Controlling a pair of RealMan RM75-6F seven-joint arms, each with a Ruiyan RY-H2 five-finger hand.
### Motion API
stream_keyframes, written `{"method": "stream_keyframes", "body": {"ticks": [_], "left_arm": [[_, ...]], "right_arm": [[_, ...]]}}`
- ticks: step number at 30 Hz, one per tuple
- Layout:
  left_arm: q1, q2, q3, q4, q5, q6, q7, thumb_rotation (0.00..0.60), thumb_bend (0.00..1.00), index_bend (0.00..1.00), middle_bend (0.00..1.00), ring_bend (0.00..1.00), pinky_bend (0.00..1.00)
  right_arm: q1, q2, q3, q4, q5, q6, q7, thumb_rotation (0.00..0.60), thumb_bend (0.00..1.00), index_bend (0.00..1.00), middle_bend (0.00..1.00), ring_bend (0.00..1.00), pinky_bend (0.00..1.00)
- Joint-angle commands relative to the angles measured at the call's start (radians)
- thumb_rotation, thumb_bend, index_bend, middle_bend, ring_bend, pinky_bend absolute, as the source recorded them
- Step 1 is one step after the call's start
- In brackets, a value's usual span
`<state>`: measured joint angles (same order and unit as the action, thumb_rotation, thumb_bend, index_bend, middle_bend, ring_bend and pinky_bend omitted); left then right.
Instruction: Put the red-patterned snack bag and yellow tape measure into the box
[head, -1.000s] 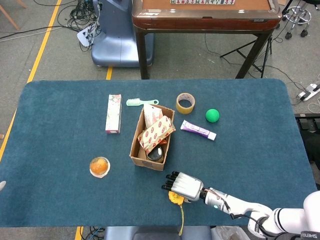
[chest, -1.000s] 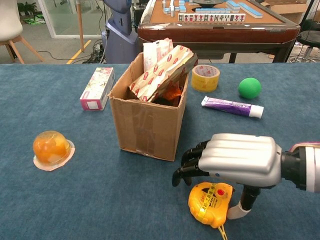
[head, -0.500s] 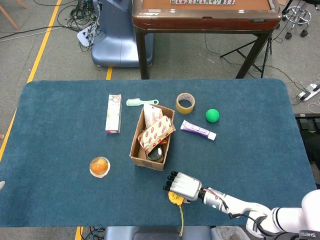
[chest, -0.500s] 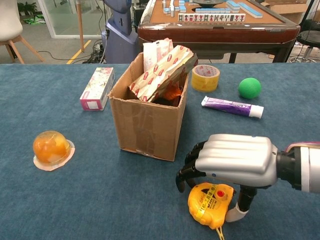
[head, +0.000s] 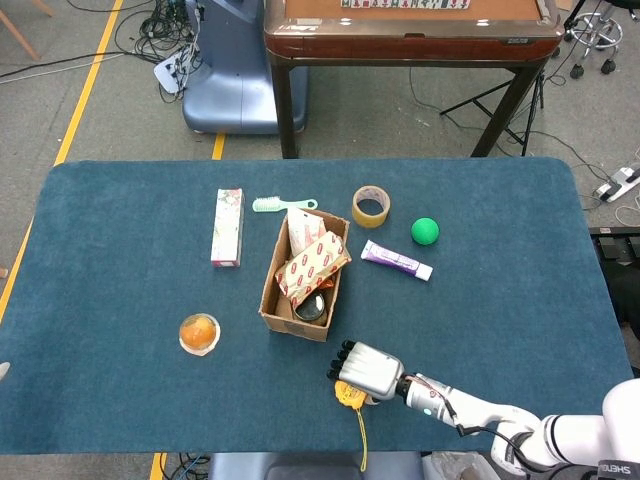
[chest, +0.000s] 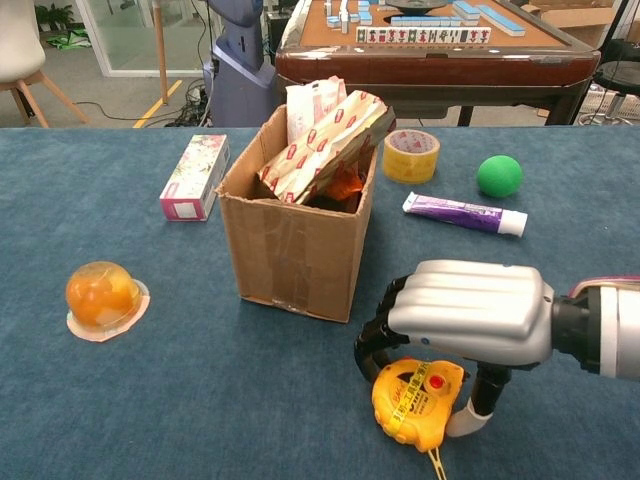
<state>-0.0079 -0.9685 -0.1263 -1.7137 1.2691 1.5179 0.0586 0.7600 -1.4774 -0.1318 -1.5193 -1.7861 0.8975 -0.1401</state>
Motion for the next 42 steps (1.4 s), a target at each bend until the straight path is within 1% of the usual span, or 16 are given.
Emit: {"method": "stream_keyframes", "body": {"ticks": [1,9,13,19,23,25,29,33,37,42], "left_arm": [[0.001,0.000,0.000,0.000,0.000,0.001,-0.002,0.600,0.13,0.19,0.20,0.17,0.34],[0.003,0.004,-0.008,-0.004,-0.010,0.002,-0.027,0.600,0.13,0.20,0.20,0.17,0.34],[0.006,0.001,-0.009,0.000,-0.012,0.011,-0.012,0.600,0.13,0.20,0.20,0.18,0.34],[0.003,-0.002,-0.007,0.001,-0.011,0.007,-0.001,0.600,0.13,0.20,0.20,0.17,0.34],[0.002,-0.004,-0.008,0.001,-0.013,0.007,0.003,0.600,0.13,0.20,0.20,0.17,0.34],[0.003,-0.004,-0.008,0.000,-0.013,0.008,0.003,0.600,0.13,0.20,0.20,0.17,0.34],[0.003,-0.005,-0.007,0.001,-0.013,0.007,0.005,0.600,0.13,0.20,0.20,0.17,0.34],[0.003,-0.005,-0.006,0.003,-0.012,0.005,0.004,0.600,0.13,0.20,0.20,0.17,0.34],[0.005,-0.004,-0.004,0.003,-0.007,0.008,0.000,0.600,0.13,0.20,0.20,0.17,0.34],[0.007,-0.004,-0.001,0.005,0.000,0.010,-0.004,0.600,0.13,0.20,0.20,0.17,0.34]], "right_arm": [[-0.005,0.009,-0.002,-0.005,-0.005,0.018,0.004,0.600,0.00,0.45,0.52,0.38,0.32],[-0.022,0.073,0.000,-0.069,-0.043,0.104,-0.005,0.600,0.00,0.45,0.52,0.38,0.32],[-0.033,0.114,0.006,-0.115,-0.066,0.153,-0.020,0.600,0.00,0.45,0.52,0.38,0.32],[-0.045,0.179,0.037,-0.190,-0.090,0.225,-0.046,0.600,0.00,0.45,0.52,0.38,0.32],[-0.043,0.216,0.080,-0.241,-0.083,0.249,-0.076,0.600,0.00,0.45,0.52,0.38,0.32],[-0.038,0.232,0.112,-0.267,-0.069,0.253,-0.098,0.600,0.00,0.45,0.52,0.38,0.32],[-0.023,0.247,0.187,-0.307,-0.015,0.242,-0.157,0.600,0.00,0.45,0.52,0.38,0.32],[-0.003,0.250,0.243,-0.338,0.040,0.215,-0.205,0.600,0.00,0.45,0.52,0.38,0.32],[0.013,0.235,0.297,-0.345,0.113,0.193,-0.248,0.600,0.00,0.45,0.52,0.38,0.32],[0.047,0.201,0.356,-0.308,0.225,0.148,-0.274,0.600,0.00,0.45,0.52,0.38,0.32]]}}
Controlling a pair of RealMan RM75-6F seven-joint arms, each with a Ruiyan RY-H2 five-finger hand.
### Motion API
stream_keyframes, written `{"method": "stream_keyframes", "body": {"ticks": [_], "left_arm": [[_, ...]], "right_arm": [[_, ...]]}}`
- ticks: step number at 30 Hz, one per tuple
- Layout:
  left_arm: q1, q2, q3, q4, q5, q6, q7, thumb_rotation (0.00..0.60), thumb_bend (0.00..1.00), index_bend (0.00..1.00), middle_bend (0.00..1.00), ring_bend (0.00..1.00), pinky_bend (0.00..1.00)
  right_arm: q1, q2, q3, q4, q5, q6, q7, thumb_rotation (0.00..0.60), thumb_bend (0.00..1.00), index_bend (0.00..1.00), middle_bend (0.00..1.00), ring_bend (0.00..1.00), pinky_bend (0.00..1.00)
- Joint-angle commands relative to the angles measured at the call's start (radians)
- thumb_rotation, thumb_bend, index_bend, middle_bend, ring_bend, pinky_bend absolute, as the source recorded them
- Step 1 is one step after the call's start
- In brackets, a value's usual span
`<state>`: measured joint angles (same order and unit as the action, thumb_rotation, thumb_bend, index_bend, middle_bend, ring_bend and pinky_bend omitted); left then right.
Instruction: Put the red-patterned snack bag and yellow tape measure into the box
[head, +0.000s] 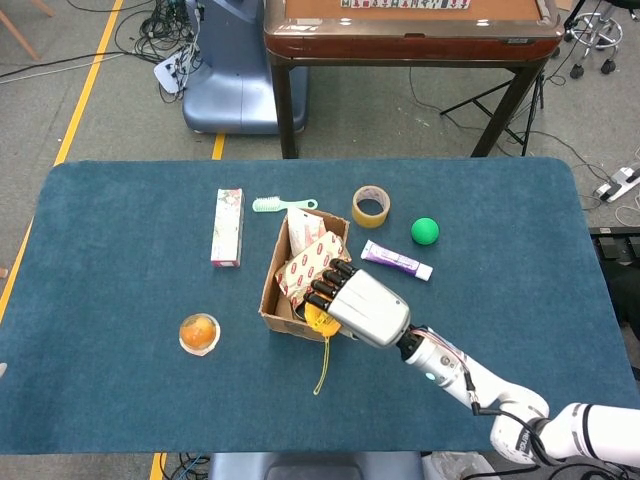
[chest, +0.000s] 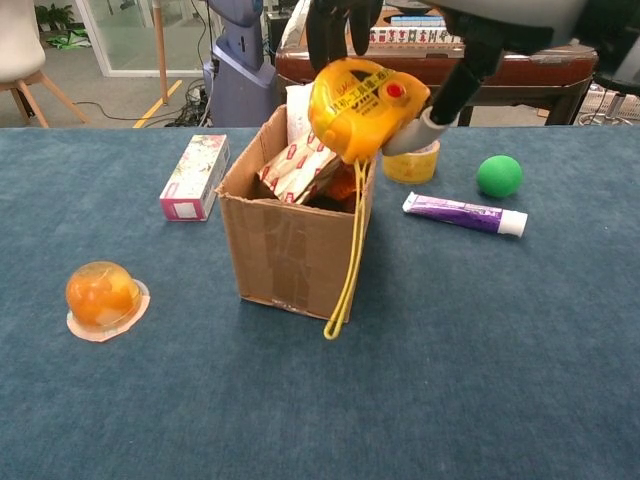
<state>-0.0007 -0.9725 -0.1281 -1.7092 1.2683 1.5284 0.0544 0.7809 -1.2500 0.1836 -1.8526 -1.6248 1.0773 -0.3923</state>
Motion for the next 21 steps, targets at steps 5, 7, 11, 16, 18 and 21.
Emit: {"method": "stream_keyframes", "body": {"ticks": [5,7,11,16,18,21], "left_arm": [[0.001,0.001,0.003,0.001,0.007,0.000,-0.004,0.600,0.13,0.20,0.20,0.17,0.34],[0.003,0.001,0.003,0.001,0.008,0.001,-0.008,0.600,0.13,0.20,0.20,0.17,0.34],[0.001,0.005,0.000,-0.001,0.006,-0.001,-0.013,0.600,0.13,0.20,0.20,0.17,0.34],[0.001,0.007,0.001,-0.004,0.009,-0.001,-0.016,0.600,0.13,0.20,0.20,0.17,0.34],[0.001,0.008,0.001,-0.003,0.008,-0.002,-0.016,0.600,0.13,0.20,0.20,0.17,0.34],[0.001,0.009,0.001,-0.003,0.009,-0.003,-0.019,0.600,0.13,0.20,0.20,0.17,0.34]], "right_arm": [[0.066,-0.078,0.077,0.086,0.140,-0.067,-0.033,0.600,0.00,0.45,0.51,0.38,0.32],[0.078,-0.094,0.083,0.107,0.161,-0.078,-0.038,0.600,0.00,0.45,0.51,0.38,0.32],[0.101,-0.128,0.090,0.150,0.202,-0.101,-0.045,0.600,0.00,0.45,0.50,0.38,0.32],[0.129,-0.172,0.095,0.204,0.236,-0.121,-0.039,0.600,0.00,0.45,0.49,0.38,0.32],[0.140,-0.187,0.095,0.222,0.246,-0.128,-0.039,0.600,0.00,0.45,0.48,0.38,0.32],[0.154,-0.205,0.096,0.242,0.260,-0.137,-0.040,0.600,0.00,0.45,0.46,0.37,0.32]]}}
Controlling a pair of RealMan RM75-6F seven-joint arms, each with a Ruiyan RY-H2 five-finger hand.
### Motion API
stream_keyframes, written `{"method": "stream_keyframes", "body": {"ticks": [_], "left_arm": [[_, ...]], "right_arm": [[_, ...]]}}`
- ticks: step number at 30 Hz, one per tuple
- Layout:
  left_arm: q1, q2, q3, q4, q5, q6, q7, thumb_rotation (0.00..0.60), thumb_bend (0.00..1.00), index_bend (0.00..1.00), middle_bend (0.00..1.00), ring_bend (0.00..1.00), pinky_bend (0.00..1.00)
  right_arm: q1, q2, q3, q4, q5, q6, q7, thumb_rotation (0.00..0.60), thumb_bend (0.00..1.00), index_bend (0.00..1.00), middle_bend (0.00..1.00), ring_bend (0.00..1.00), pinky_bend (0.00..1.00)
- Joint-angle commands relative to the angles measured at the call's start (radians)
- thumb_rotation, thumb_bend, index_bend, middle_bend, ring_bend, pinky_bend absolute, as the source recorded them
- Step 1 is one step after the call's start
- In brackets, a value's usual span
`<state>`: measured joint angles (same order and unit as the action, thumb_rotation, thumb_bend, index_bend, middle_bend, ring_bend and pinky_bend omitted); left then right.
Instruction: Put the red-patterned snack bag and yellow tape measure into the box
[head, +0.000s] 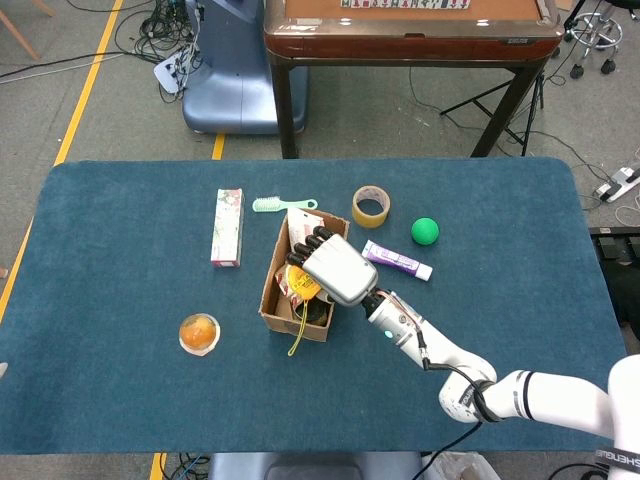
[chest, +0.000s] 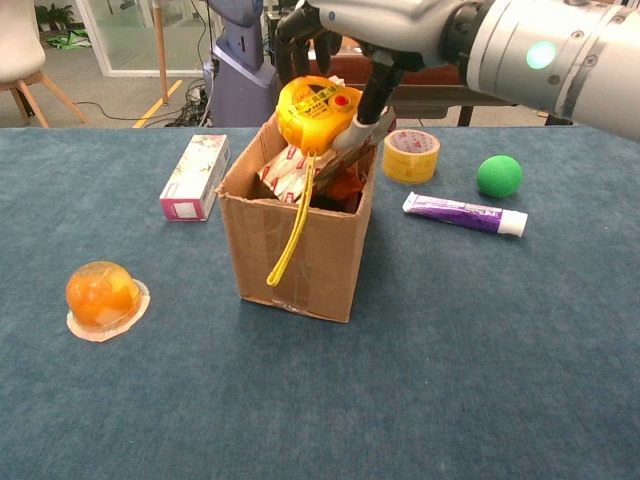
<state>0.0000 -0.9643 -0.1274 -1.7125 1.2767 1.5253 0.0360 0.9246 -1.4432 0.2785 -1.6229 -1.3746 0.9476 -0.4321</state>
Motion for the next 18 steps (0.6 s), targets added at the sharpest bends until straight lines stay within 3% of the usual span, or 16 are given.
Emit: {"method": "stream_keyframes", "body": {"ticks": [1,6,13,18], "left_arm": [[0.001,0.001,0.001,0.000,0.001,0.000,-0.002,0.600,0.13,0.20,0.20,0.17,0.34],[0.002,0.002,0.001,-0.002,0.002,0.001,-0.004,0.600,0.13,0.20,0.20,0.17,0.34],[0.003,0.002,0.003,-0.002,0.008,0.005,-0.003,0.600,0.13,0.20,0.20,0.17,0.34],[0.003,0.001,0.004,-0.001,0.011,0.007,-0.002,0.600,0.13,0.20,0.20,0.17,0.34]], "right_arm": [[0.014,-0.016,0.001,0.017,0.013,-0.009,0.001,0.600,0.00,0.45,0.45,0.36,0.32],[0.030,-0.036,-0.001,0.038,0.021,-0.014,0.008,0.600,0.00,0.39,0.40,0.31,0.32],[0.038,-0.035,-0.011,0.038,0.026,-0.016,0.016,0.600,0.00,0.21,0.29,0.23,0.32],[0.031,-0.020,-0.019,0.025,0.026,-0.002,0.017,0.600,0.00,0.19,0.27,0.22,0.32]]}}
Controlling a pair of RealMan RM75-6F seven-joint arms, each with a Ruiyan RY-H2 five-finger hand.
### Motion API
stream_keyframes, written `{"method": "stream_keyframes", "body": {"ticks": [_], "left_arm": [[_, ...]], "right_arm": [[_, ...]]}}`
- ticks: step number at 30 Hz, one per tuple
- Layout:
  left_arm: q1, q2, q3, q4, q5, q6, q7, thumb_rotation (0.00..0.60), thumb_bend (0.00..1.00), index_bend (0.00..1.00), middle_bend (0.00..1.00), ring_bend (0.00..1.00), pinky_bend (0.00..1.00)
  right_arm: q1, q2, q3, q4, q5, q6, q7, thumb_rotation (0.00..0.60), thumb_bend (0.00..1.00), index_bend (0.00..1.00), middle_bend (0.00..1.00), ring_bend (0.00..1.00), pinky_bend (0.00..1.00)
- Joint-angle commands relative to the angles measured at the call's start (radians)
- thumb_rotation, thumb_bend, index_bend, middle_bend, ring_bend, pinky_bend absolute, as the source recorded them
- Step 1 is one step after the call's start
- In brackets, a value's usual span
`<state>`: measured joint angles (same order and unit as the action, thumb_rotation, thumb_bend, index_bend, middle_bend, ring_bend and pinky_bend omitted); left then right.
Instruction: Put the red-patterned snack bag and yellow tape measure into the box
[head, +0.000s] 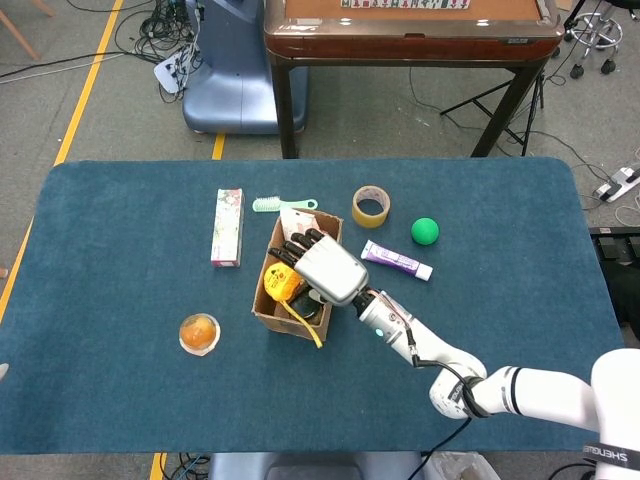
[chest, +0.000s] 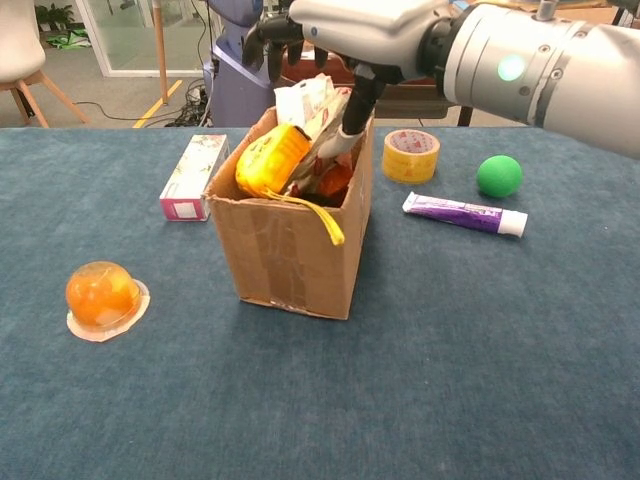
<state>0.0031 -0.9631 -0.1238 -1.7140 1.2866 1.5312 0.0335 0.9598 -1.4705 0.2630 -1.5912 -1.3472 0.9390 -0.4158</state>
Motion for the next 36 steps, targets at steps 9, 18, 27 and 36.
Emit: {"method": "stream_keyframes", "body": {"ticks": [9,18,27,36], "left_arm": [[-0.005,-0.004,0.001,0.003,-0.001,-0.008,0.007,0.600,0.13,0.20,0.20,0.17,0.34],[-0.015,-0.019,0.011,0.009,0.027,-0.014,0.020,0.600,0.13,0.20,0.20,0.17,0.34],[-0.033,-0.059,0.026,0.039,0.095,-0.008,0.030,0.600,0.13,0.23,0.24,0.18,0.34],[-0.047,-0.090,0.042,0.071,0.141,-0.013,0.037,0.600,0.13,0.24,0.25,0.18,0.34]], "right_arm": [[-0.096,0.139,-0.044,-0.156,-0.006,0.101,-0.059,0.600,0.00,0.19,0.27,0.22,0.32],[-0.306,0.380,-0.155,-0.315,-0.103,0.295,-0.045,0.600,0.00,0.19,0.28,0.22,0.32],[-0.504,0.541,-0.282,-0.378,-0.122,0.393,0.016,0.600,0.00,0.19,0.28,0.22,0.32],[-0.675,0.488,-0.330,-0.286,-0.171,0.553,0.063,0.600,0.00,0.22,0.28,0.22,0.32]]}}
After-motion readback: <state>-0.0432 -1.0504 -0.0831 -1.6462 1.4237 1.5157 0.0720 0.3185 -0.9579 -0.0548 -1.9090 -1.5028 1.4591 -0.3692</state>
